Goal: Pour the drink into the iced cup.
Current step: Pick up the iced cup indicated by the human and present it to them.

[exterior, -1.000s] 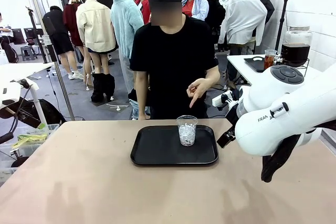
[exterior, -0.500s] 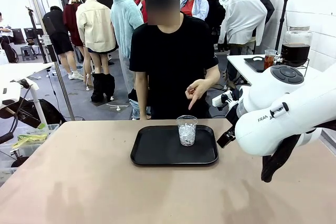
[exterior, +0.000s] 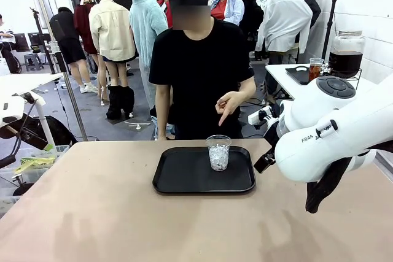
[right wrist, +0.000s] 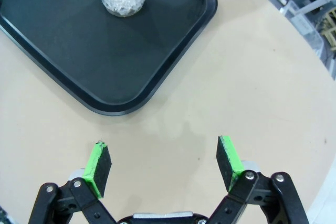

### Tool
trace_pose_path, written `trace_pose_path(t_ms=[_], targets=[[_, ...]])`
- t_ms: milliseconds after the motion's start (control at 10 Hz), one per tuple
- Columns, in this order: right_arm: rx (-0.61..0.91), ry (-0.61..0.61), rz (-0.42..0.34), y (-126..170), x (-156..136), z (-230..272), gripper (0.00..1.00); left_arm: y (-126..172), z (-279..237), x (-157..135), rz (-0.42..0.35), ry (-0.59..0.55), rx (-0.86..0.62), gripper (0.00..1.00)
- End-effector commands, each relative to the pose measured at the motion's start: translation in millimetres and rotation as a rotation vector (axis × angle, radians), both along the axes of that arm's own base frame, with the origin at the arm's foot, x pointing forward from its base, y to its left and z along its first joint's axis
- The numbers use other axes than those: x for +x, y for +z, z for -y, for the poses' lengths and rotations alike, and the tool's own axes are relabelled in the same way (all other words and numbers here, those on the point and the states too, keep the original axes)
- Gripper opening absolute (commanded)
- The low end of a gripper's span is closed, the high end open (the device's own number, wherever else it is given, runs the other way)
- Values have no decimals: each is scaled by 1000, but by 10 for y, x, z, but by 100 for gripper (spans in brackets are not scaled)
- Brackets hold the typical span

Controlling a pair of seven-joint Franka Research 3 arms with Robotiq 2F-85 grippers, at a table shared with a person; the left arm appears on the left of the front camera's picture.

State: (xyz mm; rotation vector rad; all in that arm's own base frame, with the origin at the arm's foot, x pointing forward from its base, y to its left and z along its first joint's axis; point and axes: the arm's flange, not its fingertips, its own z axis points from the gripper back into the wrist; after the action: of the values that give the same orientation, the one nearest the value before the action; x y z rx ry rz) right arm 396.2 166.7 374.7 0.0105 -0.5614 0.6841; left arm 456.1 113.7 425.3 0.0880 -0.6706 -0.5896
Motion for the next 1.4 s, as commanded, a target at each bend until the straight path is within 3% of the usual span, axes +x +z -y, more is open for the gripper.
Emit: trace_pose_path(t_ms=[0,300,400,600,900,1300], targets=[[-85,62,-37,201,120,113,100,1,5,-6,5,3,6,100],[-152,193,-101,555,336,395,100,1,5,-6,5,3,6,100],[-185,305,-164,642,464,505,100,1,5,-6,5,3,6,100],[-246,556,-209,786,722,685,100,1,5,-6,5,3,6,100],[-184,871,-99,780,963,855,100,1,5,-6,5,3,6,100],[153,948,133,275,1194,1225,100,1,5,-6,5,3,6,100]])
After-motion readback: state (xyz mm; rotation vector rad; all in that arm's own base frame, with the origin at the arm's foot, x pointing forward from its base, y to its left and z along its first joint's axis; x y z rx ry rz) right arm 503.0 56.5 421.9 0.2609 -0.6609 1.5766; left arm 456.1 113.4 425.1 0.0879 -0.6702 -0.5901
